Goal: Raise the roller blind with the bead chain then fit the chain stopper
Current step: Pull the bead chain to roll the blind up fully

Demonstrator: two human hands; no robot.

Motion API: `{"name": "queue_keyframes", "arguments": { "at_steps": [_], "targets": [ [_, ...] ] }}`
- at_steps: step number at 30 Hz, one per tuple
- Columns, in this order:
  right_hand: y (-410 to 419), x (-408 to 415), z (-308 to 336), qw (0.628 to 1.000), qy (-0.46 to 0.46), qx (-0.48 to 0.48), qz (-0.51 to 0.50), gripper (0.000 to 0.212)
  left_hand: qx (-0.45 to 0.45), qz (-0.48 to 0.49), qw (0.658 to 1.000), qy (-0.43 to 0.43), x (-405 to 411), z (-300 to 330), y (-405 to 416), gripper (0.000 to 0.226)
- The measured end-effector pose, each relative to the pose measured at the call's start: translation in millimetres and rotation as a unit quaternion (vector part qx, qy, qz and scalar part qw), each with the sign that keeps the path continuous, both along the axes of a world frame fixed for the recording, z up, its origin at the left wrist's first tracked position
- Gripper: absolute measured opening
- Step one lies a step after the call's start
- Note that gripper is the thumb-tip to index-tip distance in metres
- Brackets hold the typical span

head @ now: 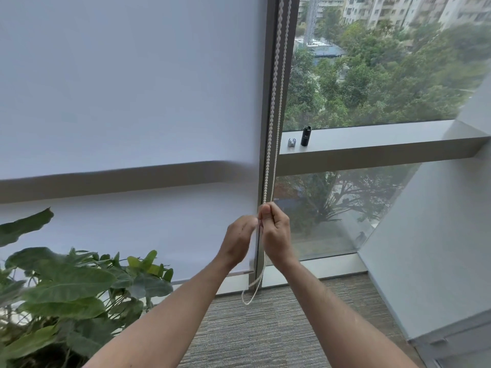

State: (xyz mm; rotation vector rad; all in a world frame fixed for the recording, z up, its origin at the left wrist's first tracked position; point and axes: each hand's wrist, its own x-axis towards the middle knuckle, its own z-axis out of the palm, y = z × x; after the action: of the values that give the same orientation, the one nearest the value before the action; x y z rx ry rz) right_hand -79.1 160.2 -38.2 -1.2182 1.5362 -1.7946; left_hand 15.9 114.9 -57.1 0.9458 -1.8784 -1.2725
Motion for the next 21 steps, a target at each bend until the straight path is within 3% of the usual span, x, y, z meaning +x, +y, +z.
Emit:
{"name": "queue_keyframes", "arguments": {
  "at_steps": [4, 8, 12, 15, 21],
  "targets": [
    [4, 4, -14, 1.000, 0.001, 0.014, 0.013, 0.033, 0.052, 0.015, 0.987, 0.149, -11, 51, -8, 0.039],
    [6, 8, -21, 0.999, 0.007, 0.031, 0.010, 0.035, 0.041, -0.051, 0.967, 0.246, -22, 94, -9, 0.040],
    [15, 4, -31, 0.999, -0.004, 0.038, 0.002, 0.040, 0.012, -0.091, 0.962, 0.259, -25, 106, -7, 0.033],
    [20, 3, -35, 0.999, -0.011, 0.043, 0.006, 0.039, 0.047, -0.098, 0.956, 0.274, -28, 104, 1, 0.033],
    [22, 0, -30, 0.992, -0.072, 0.070, 0.081, 0.034, 0.051, -0.046, 0.955, 0.287, -27, 101, 9, 0.035]
  ]
}}
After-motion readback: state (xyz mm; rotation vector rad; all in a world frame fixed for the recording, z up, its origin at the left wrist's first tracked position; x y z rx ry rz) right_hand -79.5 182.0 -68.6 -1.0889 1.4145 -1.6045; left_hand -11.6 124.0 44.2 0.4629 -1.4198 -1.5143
